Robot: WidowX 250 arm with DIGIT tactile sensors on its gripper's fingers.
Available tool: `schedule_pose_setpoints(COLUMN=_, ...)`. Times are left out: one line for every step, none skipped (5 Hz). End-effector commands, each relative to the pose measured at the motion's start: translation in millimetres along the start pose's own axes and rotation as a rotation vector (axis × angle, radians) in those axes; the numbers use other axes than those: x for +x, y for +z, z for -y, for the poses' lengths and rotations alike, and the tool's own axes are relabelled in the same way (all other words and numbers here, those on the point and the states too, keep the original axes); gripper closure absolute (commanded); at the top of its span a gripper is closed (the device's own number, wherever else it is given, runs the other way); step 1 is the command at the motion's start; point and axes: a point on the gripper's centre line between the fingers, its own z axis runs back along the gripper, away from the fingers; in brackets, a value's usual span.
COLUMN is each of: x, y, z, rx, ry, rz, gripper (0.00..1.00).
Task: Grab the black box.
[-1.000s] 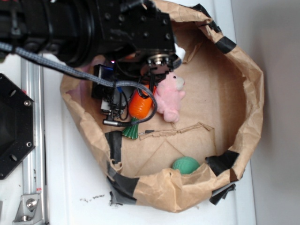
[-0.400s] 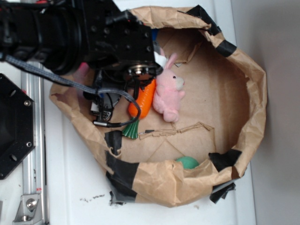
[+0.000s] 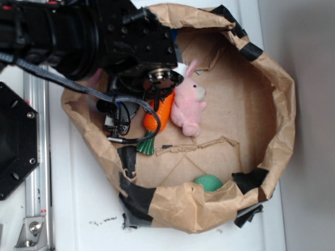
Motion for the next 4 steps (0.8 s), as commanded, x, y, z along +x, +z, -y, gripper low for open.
schedule_pose_setpoints(x=-5, y=-1, z=-4, rx=-0.006, ry=0.044, rz=0.0, gripper=1.0)
schedule_pose_setpoints(x=-5, y=23, z=-6, rx=0.012, ry=0.072, rz=0.017, gripper=1.0)
schedule_pose_setpoints(x=19, y=80, z=21, rx=0.024, ry=0.115, rz=0.221, gripper=1.0)
schedule_pose_setpoints(x=28, y=136, z=39, rx=0.008, ry=0.119, rz=0.315, gripper=1.0)
